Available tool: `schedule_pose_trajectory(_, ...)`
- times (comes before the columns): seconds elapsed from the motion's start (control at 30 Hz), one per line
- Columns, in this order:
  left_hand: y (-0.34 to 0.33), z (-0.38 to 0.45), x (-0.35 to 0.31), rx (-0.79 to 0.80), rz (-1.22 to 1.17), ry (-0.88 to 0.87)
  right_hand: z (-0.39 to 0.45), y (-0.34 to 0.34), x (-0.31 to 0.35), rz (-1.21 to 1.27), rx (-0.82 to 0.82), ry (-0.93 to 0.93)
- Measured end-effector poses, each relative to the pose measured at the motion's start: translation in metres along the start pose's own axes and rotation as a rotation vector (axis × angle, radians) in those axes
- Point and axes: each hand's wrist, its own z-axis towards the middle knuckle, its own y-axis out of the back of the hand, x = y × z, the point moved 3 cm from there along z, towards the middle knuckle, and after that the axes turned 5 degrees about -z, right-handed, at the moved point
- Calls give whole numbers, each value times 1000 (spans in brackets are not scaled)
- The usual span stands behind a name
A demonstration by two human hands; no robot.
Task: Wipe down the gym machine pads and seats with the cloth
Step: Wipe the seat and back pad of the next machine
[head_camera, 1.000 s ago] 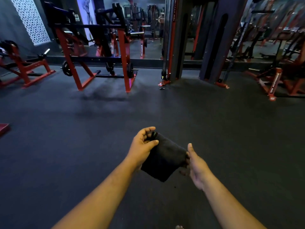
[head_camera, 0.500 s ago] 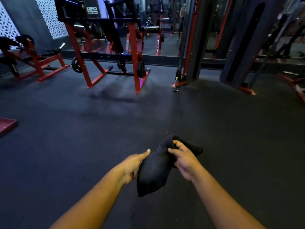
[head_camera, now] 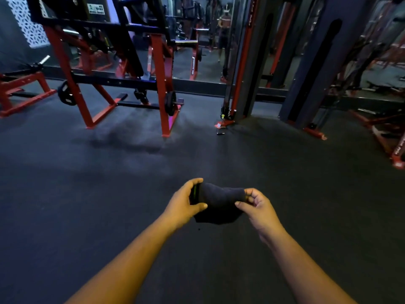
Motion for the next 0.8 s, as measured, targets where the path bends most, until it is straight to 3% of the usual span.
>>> schedule_pose_trajectory(0.17, 29, 110, -24, -46, 313, -125, 91, -8, 17, 176, 22, -103)
schedule_pose_trajectory(0.43, 45, 291, -40, -236, 823, -240, 278, 25, 21, -72, -130, 102)
schedule_pose_trajectory(0.6, 52, 405, -41, -216, 496, -202, 393, 42, 53, -28, -79, 134)
schedule_pose_trajectory(0.8, 49, 512, -54, -162, -482, -51, 526, 34, 107, 182, -34, 174)
